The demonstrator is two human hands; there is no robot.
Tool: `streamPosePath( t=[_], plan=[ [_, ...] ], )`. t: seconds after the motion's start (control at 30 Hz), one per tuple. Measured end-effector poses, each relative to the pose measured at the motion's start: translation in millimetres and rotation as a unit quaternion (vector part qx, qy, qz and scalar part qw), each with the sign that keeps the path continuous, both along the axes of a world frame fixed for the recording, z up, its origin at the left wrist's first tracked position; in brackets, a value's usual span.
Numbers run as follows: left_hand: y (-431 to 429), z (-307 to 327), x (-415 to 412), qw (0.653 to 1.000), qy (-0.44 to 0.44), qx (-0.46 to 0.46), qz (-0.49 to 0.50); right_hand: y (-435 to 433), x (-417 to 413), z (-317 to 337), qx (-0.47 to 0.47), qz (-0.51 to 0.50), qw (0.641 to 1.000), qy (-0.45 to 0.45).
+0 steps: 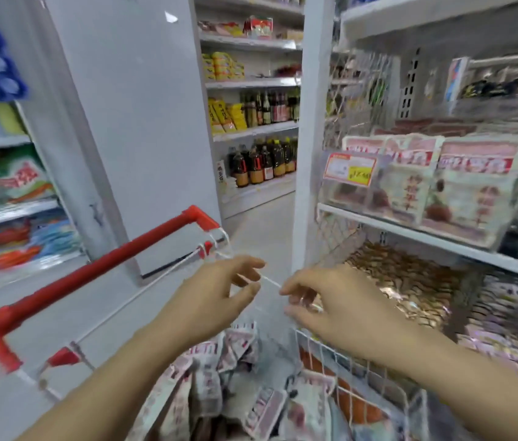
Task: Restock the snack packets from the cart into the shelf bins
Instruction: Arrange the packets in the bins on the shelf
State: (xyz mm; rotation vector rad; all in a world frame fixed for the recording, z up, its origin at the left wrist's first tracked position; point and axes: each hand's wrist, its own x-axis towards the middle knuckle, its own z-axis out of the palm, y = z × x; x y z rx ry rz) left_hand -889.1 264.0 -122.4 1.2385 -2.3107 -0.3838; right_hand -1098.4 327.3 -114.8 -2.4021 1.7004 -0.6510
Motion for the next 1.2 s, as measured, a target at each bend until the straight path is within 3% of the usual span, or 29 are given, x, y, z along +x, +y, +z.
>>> streamPosePath(
  t=[0.23,0.4,0.53,0.67,0.97,1.07,1.2],
  plan=[
    [23.8,-41.5,66.4,0.988,-0.086,-0.032,0.124,-9.8,57.1,-91.5,0.177,0.047,0.982,-0.056],
    [35.1,-60.0,88.3,0.983,-0.019,-0.032,0.182,-23.8,94.8,-120.8,0.285,0.015,0.945,-0.163],
    [33.7,-64.0,91.3,0.975,0.095,-0.017,0.201,-29.8,130.2,-128.3,0.256,-0.014,0.94,-0.223],
    [29.8,-64.2,91.5,0.967,0.16,0.024,0.198,-37.8,156.0,-128.7,0.235,-0.04,0.944,-0.226],
    [27.2,-65.6,92.2,0.961,0.182,0.018,0.207,-41.4,203.3,-143.7,0.224,-0.029,0.942,-0.247],
    [27.3,-65.2,92.8,0.96,0.191,0.017,0.204,-38.4,187.1,-133.4,0.252,-0.02,0.931,-0.264],
    [27.2,-62.8,94.6,0.959,0.215,0.034,0.18,-34.1,138.2,-103.6,0.214,-0.04,0.913,-0.345]
  ],
)
